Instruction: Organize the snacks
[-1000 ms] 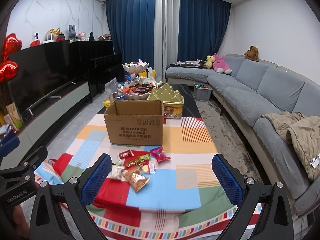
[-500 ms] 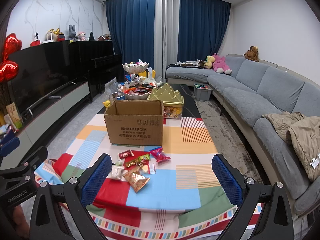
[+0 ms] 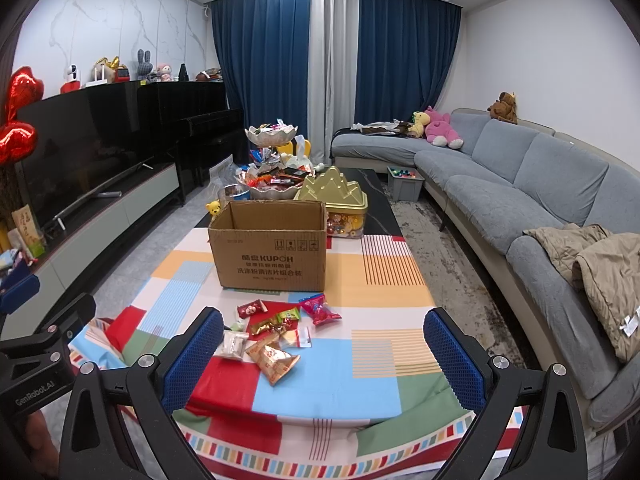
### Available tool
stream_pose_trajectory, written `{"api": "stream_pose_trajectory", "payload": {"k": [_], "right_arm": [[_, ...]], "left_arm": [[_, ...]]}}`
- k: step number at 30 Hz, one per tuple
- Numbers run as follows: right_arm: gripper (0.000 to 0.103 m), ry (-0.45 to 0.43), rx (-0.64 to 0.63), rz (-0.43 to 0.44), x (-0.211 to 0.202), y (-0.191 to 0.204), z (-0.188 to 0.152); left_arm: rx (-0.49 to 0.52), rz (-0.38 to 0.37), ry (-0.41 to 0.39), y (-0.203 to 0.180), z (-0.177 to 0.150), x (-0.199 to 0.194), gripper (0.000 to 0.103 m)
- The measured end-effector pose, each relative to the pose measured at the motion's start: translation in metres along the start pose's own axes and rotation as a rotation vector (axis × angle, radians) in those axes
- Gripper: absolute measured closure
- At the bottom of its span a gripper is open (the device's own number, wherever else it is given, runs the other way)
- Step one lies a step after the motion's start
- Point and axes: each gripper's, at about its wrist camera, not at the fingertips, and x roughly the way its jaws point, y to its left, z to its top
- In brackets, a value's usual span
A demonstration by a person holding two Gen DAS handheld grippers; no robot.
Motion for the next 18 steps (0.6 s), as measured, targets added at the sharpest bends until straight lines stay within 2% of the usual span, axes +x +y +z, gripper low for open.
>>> {"api": "stream_pose_trajectory", "payload": {"k": [18], "right_arm": [[0.001, 0.008, -0.003, 0.002, -0.0009, 0.0004, 0.0018]], "left_arm": [[-0.001, 0.000, 0.002, 0.0000, 0.0000, 0.0001, 0.001]]}}
